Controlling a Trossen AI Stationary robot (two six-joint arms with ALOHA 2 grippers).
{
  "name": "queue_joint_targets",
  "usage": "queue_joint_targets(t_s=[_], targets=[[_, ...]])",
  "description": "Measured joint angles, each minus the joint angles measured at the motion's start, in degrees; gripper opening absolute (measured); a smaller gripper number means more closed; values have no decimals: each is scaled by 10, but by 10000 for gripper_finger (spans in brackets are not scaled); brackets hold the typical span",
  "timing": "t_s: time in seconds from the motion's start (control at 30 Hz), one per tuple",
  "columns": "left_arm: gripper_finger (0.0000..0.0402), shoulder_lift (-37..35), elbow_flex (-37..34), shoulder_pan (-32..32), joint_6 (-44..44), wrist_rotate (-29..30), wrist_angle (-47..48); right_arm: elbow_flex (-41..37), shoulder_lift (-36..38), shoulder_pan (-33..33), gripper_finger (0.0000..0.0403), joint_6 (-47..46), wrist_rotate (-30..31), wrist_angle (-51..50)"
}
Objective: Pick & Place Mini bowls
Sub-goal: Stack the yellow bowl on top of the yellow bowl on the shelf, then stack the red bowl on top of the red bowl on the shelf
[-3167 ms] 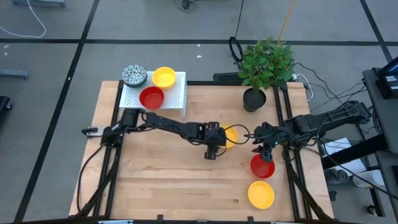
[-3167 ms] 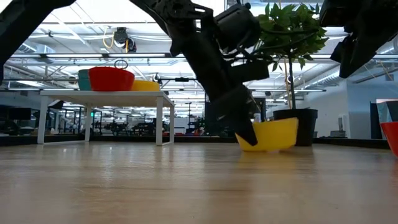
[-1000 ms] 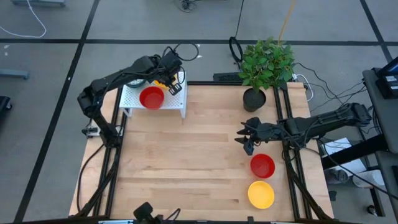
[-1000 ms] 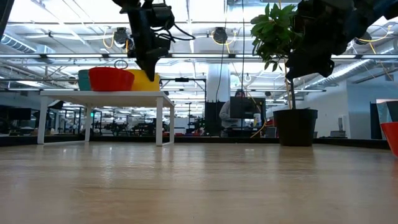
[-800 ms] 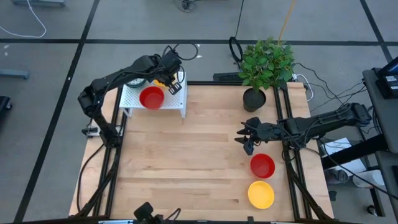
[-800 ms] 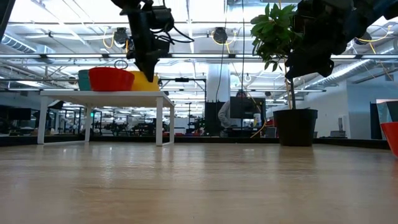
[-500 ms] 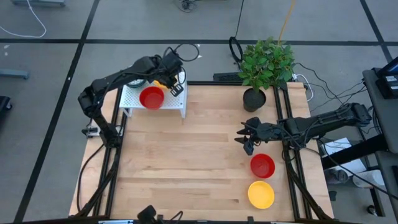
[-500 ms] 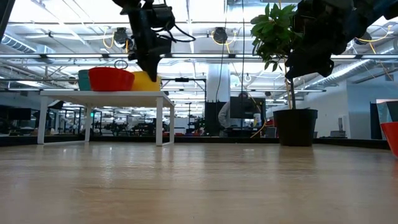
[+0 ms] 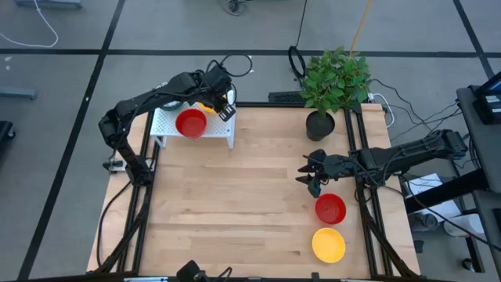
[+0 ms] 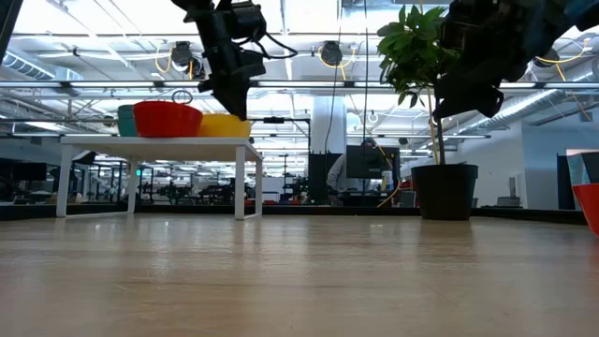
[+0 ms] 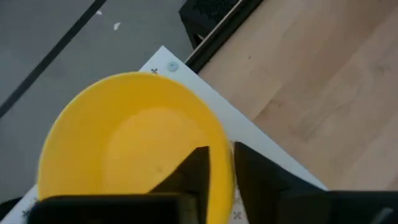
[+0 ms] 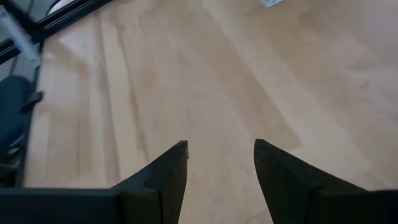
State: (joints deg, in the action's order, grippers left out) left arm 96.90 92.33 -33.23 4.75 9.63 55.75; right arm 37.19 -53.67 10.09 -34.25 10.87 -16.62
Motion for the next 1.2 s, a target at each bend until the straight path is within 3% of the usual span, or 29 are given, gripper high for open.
queue_joint_targets(t_s=[0.23,0.43,0.5,0.7,0.83,1.0,1.2], targets=[[180,-21,0,5,3,-7,-4,0,2,0,171,-15,-25,-4],[231,-77,0,29,18,-8,-45,57,1,2,171,-43,-39,-181],[239,-94,0,44,30,-8,-63,78,1,8,171,-44,-52,-253],[243,-125,0,95,70,-8,-96,93,-3,56,171,-29,-169,-395],[244,-128,0,135,78,-8,-123,92,-18,93,171,78,-147,-444],[244,-127,0,178,78,-8,-161,92,-51,107,171,186,-122,-433],[244,-127,0,215,78,-8,-204,57,-99,106,171,204,-124,-347]])
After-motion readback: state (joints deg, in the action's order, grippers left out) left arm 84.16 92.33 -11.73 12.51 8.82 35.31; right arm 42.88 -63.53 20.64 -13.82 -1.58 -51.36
